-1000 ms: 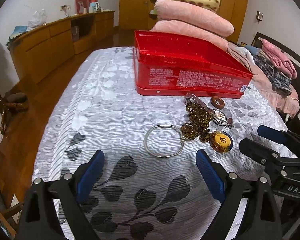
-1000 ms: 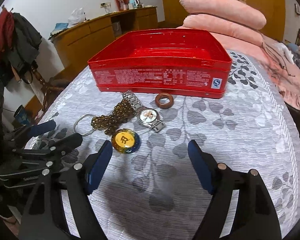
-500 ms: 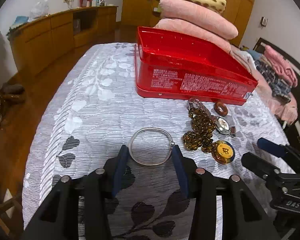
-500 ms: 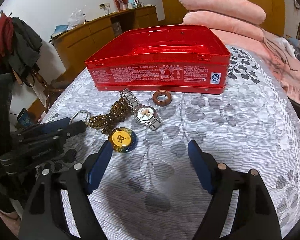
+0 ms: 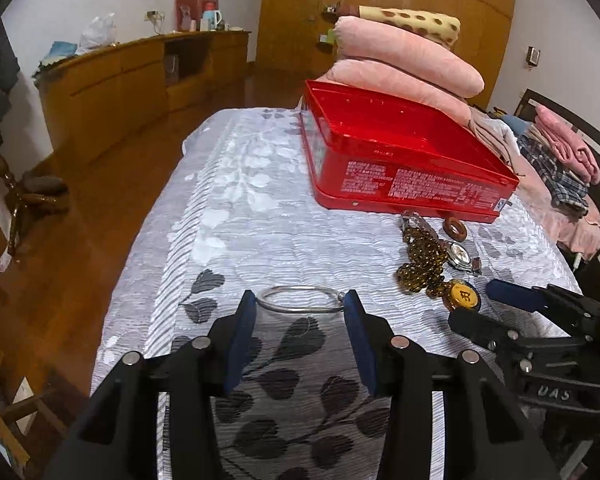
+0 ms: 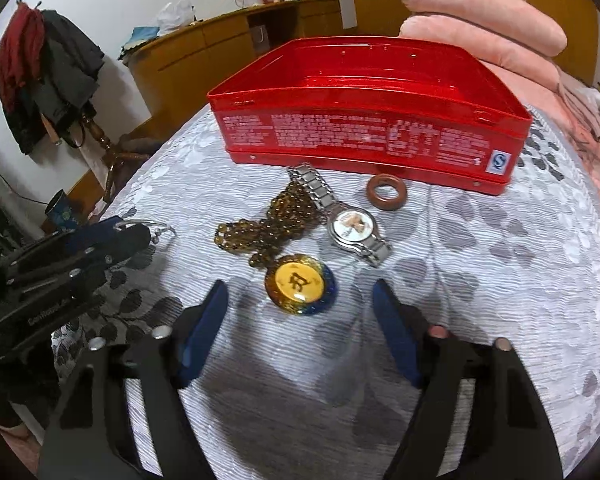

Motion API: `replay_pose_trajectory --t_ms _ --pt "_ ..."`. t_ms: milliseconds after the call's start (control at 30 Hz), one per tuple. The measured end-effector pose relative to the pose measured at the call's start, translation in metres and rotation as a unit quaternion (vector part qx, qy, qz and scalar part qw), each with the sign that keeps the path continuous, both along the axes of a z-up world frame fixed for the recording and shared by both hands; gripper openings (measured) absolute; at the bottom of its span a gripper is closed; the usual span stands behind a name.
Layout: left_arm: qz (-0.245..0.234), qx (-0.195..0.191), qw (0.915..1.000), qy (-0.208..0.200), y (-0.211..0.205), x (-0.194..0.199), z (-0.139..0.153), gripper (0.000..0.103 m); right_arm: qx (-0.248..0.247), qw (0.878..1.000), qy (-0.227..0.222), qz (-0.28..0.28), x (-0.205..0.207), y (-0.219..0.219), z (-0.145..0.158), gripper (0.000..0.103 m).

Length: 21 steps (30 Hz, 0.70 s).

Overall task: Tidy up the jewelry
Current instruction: 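Grasp the silver bangle with the left gripper while the right gripper grasps the amber bead necklace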

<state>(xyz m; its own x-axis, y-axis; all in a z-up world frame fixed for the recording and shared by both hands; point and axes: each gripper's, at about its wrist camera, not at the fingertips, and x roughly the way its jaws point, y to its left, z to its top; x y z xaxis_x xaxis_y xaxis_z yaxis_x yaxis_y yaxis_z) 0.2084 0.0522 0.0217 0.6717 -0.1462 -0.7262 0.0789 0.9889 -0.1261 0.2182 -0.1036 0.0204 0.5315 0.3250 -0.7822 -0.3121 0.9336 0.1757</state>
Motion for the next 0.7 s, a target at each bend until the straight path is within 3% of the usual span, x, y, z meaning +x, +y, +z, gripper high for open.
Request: replay_pose_trajectory --t_ms 67,167,333,433,700 --pt "-0.001 -0.003 1.0 0.003 0.001 0.0 -0.002 0.045 0.004 1.0 0.002 0.009 0.0 0.002 0.0 0.049" --pt "-0.005 -0.009 0.9999 0.008 0.001 0.0 -0.005 0.045 0.011 1.0 0.007 0.024 -0.004 0.003 0.002 0.046" --pt "-0.007 -0.02 0.9996 0.018 0.004 0.001 -0.01 0.045 0.028 0.998 0.021 0.05 -0.015 0.007 0.005 0.048" --pt "-0.008 -0.022 0.9995 0.022 0.005 0.002 -0.012 0.045 0.024 0.999 0.013 0.038 -0.013 0.005 0.008 0.061" --pt "-0.011 -0.028 0.9991 0.03 0.009 0.008 -0.014 0.046 0.011 1.0 0.013 0.02 0.014 0.016 0.003 0.057"
